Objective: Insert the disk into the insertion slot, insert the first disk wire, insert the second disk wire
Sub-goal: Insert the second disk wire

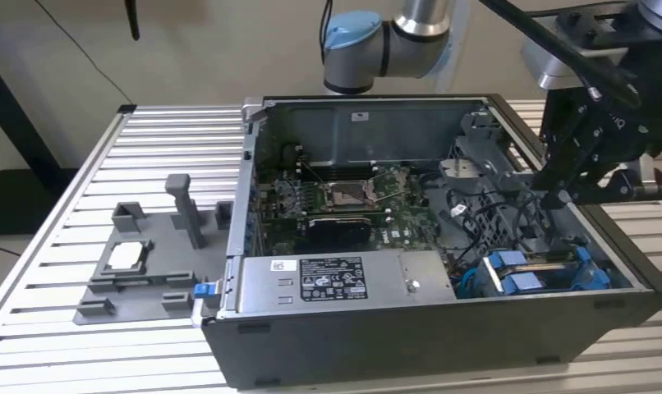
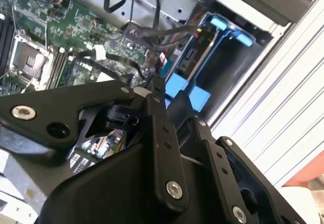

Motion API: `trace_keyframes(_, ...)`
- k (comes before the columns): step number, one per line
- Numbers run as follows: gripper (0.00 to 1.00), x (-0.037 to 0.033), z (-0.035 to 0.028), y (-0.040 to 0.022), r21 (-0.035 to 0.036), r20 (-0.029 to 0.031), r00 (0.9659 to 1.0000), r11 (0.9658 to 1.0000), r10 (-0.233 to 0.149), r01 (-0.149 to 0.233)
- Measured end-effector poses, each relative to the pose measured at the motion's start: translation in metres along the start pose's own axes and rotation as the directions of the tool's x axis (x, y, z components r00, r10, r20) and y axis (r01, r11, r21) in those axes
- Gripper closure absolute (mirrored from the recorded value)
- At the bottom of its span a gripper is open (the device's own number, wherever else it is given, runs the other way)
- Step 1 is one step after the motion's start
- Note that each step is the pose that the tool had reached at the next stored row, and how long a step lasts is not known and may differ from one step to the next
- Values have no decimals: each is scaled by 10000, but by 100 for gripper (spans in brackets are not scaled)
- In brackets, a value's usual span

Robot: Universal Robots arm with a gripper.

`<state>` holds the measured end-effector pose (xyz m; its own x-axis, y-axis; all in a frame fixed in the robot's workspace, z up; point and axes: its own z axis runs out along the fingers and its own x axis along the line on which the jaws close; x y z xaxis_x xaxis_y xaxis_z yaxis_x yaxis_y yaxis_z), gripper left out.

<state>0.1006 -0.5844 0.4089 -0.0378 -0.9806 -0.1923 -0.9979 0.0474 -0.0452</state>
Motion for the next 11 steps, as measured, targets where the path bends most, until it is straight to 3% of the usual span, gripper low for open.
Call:
trace_keyframes(7, 70, -122, 31, 260, -18, -1, 10000, 10000, 5, -5)
trace_keyframes(11, 70, -140, 37, 295, -26, -1, 10000, 10000, 5, -5)
